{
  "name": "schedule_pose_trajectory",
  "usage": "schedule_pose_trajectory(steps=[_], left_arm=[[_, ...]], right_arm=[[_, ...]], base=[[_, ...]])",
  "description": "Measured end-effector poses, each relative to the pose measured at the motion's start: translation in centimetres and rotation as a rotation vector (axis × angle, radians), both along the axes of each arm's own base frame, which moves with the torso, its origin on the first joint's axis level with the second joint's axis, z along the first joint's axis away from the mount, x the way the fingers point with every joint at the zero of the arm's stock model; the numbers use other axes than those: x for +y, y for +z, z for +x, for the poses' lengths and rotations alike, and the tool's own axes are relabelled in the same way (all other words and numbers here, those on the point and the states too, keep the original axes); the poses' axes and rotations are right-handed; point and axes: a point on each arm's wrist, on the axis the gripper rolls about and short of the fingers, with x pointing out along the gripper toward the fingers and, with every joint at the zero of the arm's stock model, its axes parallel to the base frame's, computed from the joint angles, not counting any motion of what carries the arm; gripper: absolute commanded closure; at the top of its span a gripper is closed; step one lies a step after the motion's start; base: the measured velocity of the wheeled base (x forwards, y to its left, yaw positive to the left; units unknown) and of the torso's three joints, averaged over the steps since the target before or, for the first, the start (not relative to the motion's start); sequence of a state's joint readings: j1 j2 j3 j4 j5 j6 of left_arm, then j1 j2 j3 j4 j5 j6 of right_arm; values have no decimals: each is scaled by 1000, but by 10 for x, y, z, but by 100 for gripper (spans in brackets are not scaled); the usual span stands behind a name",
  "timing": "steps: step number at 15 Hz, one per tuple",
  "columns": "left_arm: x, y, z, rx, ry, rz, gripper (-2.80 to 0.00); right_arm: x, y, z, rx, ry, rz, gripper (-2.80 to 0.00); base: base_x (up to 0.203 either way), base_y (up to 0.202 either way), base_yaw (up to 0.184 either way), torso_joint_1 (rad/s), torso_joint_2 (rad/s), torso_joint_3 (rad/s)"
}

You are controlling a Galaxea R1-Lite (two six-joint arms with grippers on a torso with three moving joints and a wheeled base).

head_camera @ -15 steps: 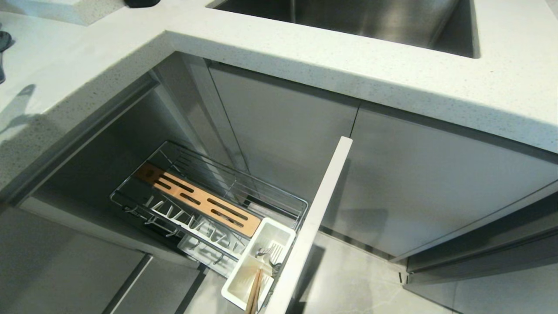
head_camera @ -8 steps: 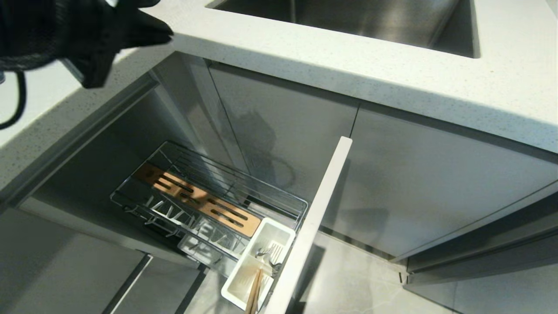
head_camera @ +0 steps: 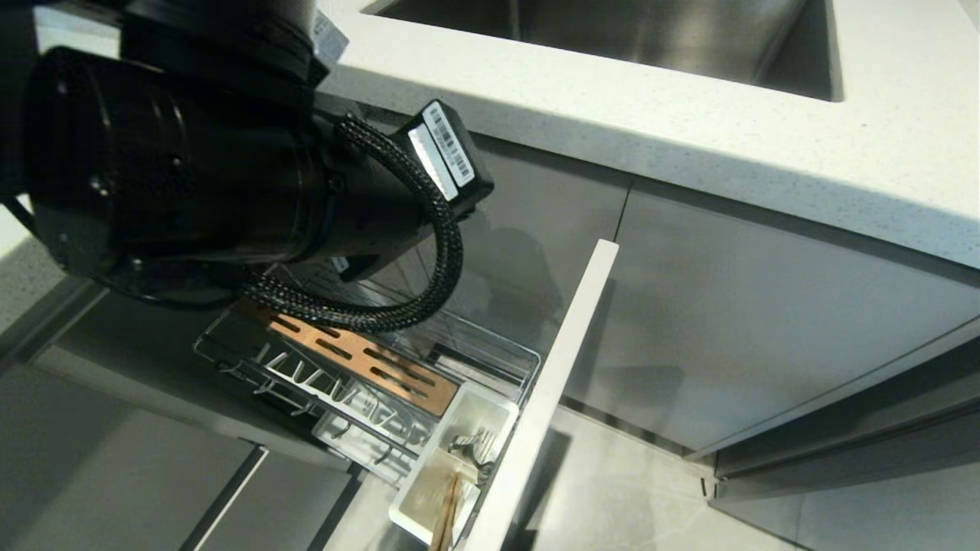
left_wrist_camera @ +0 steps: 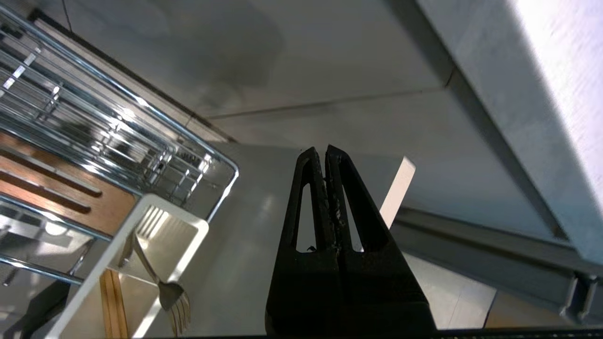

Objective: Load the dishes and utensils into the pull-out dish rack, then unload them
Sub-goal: Close the cupboard

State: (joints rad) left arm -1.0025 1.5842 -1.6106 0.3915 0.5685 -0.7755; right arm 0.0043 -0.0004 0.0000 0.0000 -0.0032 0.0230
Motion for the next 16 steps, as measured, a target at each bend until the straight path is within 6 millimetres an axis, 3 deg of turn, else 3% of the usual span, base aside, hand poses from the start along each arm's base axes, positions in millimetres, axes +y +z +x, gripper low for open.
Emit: schedule_pose_trajectory(steps=[8,16], left_arm=[[-36,-30,-11,113,-119,76,0],[-31,-13,-20,105,-120,-28,0]], right_arm=[[0,0,0,0,0,0,0],[0,0,0,0,0,0,0]], base=[[0,0,0,0,0,0],[0,0,0,0,0,0]])
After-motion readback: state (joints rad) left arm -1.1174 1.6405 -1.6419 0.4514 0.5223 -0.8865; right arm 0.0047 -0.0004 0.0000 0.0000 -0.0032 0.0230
